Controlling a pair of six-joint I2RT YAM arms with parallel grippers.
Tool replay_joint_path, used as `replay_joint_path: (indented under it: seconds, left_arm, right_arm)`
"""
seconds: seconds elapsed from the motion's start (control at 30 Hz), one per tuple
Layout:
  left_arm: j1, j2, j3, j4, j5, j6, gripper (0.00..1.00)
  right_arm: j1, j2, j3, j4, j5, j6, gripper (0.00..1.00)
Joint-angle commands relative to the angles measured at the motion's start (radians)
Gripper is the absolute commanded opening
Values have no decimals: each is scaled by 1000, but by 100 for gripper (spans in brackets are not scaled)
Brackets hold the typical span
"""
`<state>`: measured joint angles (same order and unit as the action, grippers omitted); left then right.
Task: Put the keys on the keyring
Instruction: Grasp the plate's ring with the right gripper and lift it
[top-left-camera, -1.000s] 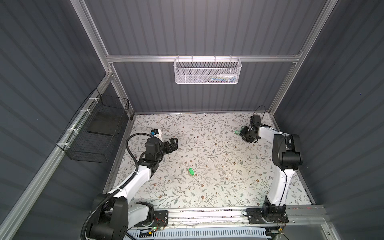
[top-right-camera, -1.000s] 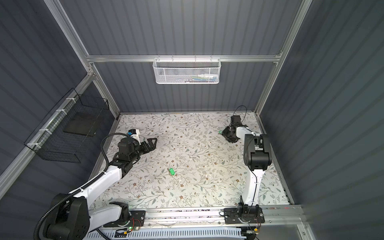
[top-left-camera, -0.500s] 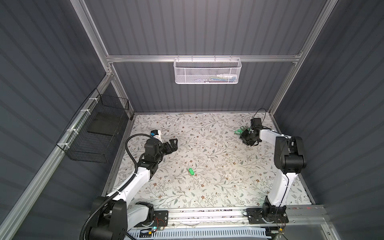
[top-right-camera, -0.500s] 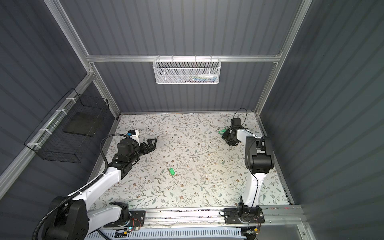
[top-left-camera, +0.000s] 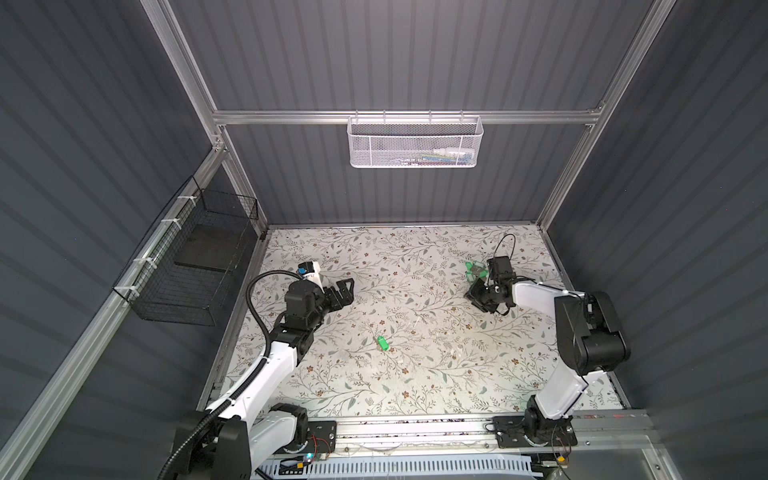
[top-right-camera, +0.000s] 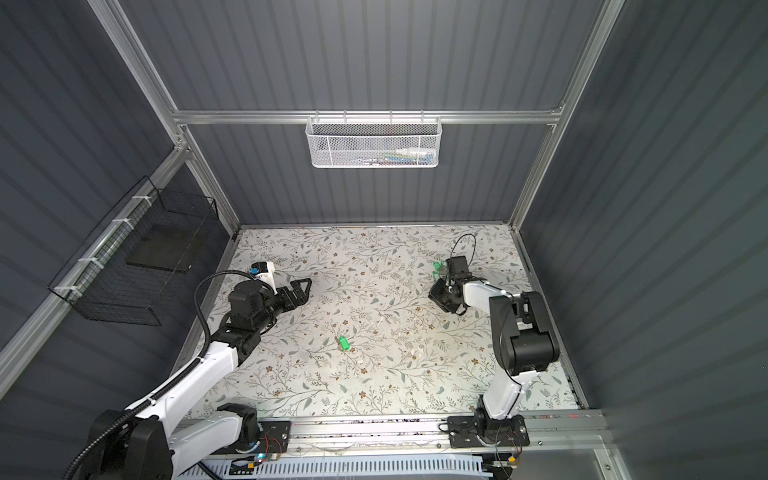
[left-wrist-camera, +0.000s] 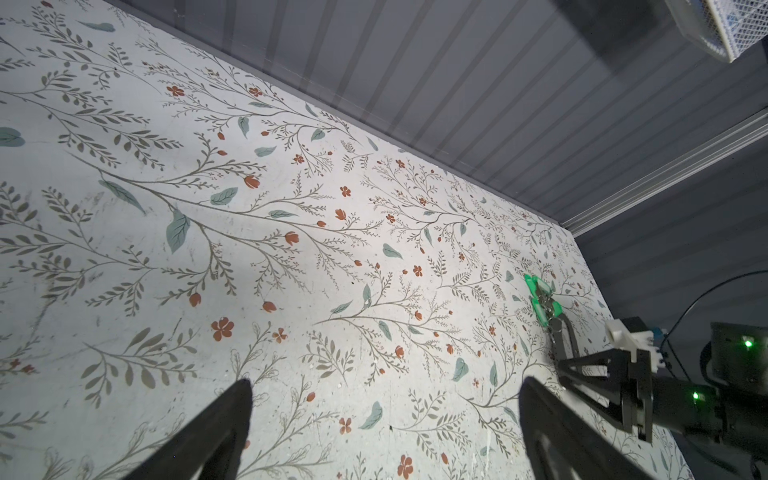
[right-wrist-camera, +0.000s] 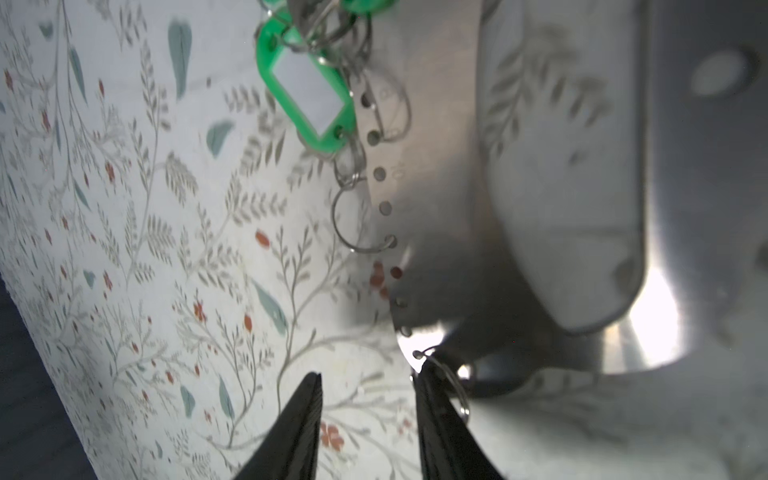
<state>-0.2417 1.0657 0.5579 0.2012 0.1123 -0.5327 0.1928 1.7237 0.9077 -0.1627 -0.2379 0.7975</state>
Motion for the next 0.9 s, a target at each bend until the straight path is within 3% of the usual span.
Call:
replay_joint_path:
  seconds: [0.0, 0.17, 0.33, 0.5, 0.63, 0.87]
  left_arm:
    - [-3, -36, -29, -16, 36, -19, 100]
    - [-6, -61, -57, -2, 98, -23, 100]
    - [-39, -67, -81, 22, 148, -22, 100]
    - [-136, -42, -108, 93, 120, -19, 100]
    - [-213, 23, -66, 98, 95, 4, 100]
    - [-267, 94, -4, 80, 76, 25, 100]
  right_arm:
    - [81, -58, -123, -52, 23, 30, 41]
    - [149, -253, -278, -24, 31, 28, 45]
    - [175, -505, -359, -56, 96, -38, 57]
    - [173, -701, -493, 28, 115, -30, 53]
    - [150, -710, -547, 102, 107, -1, 46]
    - [106, -511, -515, 167, 5, 23, 34]
